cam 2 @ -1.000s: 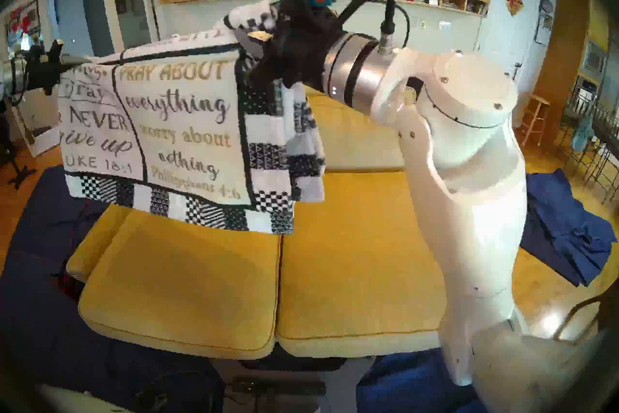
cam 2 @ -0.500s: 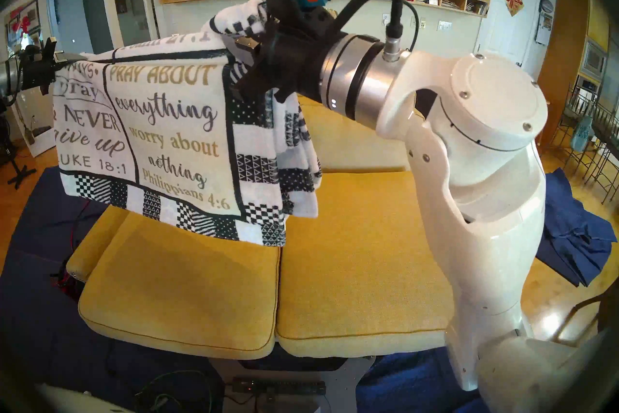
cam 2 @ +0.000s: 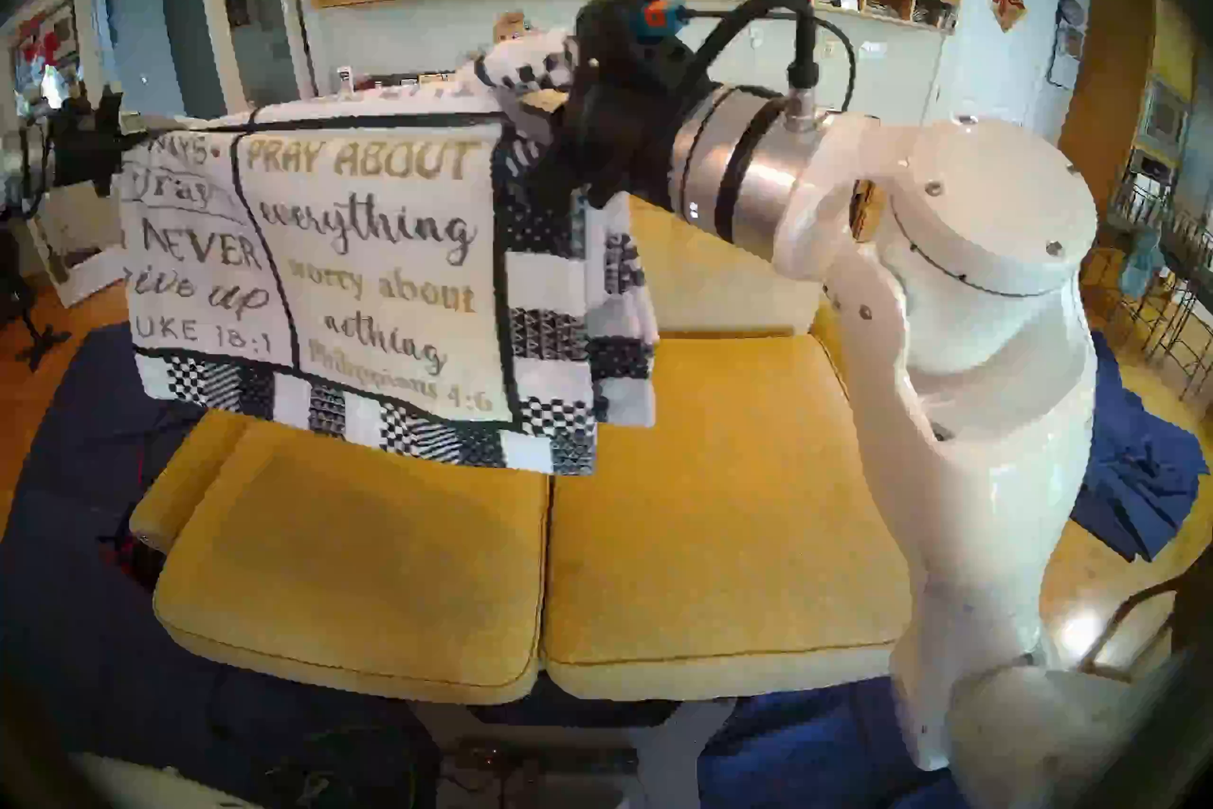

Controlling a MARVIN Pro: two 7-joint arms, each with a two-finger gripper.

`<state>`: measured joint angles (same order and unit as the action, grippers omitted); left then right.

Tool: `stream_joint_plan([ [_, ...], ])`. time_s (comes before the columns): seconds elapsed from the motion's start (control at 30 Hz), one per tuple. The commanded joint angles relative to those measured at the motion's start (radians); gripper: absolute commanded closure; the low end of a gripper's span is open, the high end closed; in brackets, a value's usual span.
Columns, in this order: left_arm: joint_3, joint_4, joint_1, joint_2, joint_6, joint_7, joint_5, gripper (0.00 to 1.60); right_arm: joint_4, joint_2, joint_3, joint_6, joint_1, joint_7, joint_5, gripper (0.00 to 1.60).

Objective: Fold the blanket in half twice

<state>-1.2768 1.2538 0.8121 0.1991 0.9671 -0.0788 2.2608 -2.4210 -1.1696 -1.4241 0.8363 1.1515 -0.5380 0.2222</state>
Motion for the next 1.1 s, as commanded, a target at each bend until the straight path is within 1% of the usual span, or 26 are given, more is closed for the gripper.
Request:
stream_joint_plan([
  [0.0, -0.016, 0.025, 0.002, -0.05, -0.007, 0.014, 0.006, 1.6, -0.023, 0.016, -0.083, 0.014, -0.012, 0.028, -0.019, 1.6],
  [0.4, -0.007, 0.09, 0.031, -0.056, -0.007, 0.028, 0.017, 1.6, -0.023, 0.04, -0.146, 0.071, 0.0, 0.025, -0.03, 1.6],
  [0.77, -0.013, 0.128, 0.051, -0.061, -0.007, 0.039, 0.025, 1.6, -0.023, 0.058, -0.184, 0.12, 0.012, 0.018, -0.032, 1.6],
  [1.07, -0.017, 0.148, 0.064, -0.063, -0.007, 0.047, 0.032, 1.6, -0.023, 0.072, -0.22, 0.124, 0.023, 0.015, -0.032, 1.6],
])
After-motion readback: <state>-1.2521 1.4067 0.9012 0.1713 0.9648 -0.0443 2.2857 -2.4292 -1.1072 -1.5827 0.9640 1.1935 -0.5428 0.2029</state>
